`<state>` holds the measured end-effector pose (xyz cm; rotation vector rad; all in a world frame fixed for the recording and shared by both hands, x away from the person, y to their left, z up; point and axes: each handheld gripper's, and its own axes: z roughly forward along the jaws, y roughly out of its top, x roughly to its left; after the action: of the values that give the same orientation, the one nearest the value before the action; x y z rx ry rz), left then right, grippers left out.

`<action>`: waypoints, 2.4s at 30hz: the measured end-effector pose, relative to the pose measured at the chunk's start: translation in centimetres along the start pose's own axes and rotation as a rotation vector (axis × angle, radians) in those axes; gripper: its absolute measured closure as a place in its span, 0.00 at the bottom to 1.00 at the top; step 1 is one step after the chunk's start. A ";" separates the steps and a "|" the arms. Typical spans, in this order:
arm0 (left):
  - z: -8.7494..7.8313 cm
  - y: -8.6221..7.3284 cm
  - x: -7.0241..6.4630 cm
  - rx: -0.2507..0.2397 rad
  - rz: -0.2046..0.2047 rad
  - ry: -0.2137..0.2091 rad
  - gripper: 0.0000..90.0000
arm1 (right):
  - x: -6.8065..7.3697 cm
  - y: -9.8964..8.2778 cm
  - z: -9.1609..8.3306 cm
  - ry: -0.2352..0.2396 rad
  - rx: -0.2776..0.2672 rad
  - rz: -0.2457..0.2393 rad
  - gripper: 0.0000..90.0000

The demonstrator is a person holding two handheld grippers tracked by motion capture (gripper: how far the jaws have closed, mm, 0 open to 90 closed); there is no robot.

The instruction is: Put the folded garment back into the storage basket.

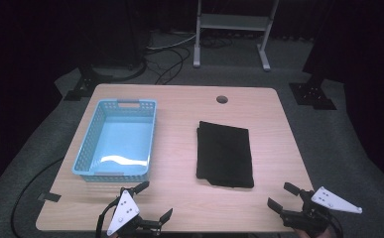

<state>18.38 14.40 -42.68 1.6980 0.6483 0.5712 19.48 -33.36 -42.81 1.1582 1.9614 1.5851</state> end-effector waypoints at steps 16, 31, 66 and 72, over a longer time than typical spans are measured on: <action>0.0 0.0 0.0 -0.004 -0.003 0.001 0.00 | -0.4 2.3 0.6 0.021 0.027 -0.014 0.13; 0.0 0.0 0.1 -0.003 -0.007 0.001 0.00 | -1.0 3.5 1.4 0.030 0.054 -0.012 0.13; -0.2 0.0 0.1 -0.013 -0.013 0.002 0.00 | -0.7 8.0 7.4 0.084 0.168 -0.043 0.13; -0.1 0.0 0.0 -0.017 -0.014 -0.002 0.00 | -0.6 8.4 8.2 0.079 0.178 -0.055 0.13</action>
<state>18.31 14.52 -42.60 1.6771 0.6521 0.5628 28.76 -28.43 -37.62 1.1121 2.2036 1.4743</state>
